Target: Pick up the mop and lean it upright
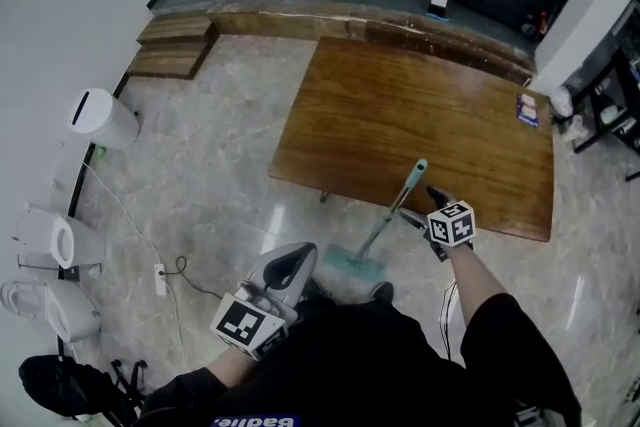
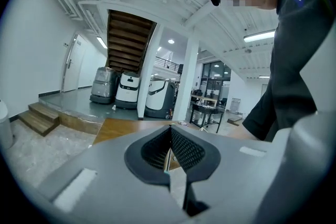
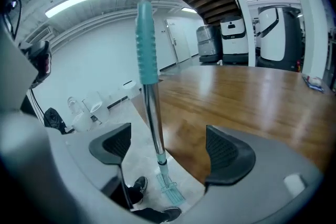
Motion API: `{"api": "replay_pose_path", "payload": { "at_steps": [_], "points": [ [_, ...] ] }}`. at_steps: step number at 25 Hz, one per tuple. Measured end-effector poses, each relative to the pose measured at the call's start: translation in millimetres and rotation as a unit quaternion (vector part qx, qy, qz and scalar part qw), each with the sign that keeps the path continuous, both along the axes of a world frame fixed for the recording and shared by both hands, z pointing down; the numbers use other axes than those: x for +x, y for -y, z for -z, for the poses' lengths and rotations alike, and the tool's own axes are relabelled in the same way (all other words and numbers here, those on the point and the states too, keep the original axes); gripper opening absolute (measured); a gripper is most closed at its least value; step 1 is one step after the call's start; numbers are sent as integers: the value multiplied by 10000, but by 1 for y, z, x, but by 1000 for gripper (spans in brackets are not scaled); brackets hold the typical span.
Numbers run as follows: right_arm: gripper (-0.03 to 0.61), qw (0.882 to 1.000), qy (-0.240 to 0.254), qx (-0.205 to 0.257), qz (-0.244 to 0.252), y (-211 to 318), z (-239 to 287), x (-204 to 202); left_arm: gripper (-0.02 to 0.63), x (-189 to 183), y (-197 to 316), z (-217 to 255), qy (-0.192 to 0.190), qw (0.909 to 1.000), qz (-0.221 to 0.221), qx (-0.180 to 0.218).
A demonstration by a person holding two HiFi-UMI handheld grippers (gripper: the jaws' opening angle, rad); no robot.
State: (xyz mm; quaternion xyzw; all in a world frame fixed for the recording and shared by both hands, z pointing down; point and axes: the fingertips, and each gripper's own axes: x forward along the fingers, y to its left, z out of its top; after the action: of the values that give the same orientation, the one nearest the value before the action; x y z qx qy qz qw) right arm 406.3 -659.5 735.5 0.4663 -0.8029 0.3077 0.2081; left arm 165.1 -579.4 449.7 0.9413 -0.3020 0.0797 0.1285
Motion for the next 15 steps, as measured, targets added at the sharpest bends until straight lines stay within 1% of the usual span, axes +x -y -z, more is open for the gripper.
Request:
{"api": "replay_pose_path", "payload": {
  "at_steps": [3,5,7,12,15],
  "points": [
    [451,9986,2,114,-523,-31,17,10,18,5,6,1,-221,9988,-422,121],
    [449,9958,9,176,-896,-52,28,12,18,9,8,1,-425,9964,-722,100],
    [449,9916,28,215,-1277,-73,37,12,18,13,10,5,-543,9934,-1010,37],
    [448,9763,109,312,-2138,-133,56,-2,18,25,1,0,-770,9807,-1793,-142],
    [448,9675,175,387,-2493,-165,70,-13,18,36,-2,-9,-814,9728,-2151,-256]
  ]
}}
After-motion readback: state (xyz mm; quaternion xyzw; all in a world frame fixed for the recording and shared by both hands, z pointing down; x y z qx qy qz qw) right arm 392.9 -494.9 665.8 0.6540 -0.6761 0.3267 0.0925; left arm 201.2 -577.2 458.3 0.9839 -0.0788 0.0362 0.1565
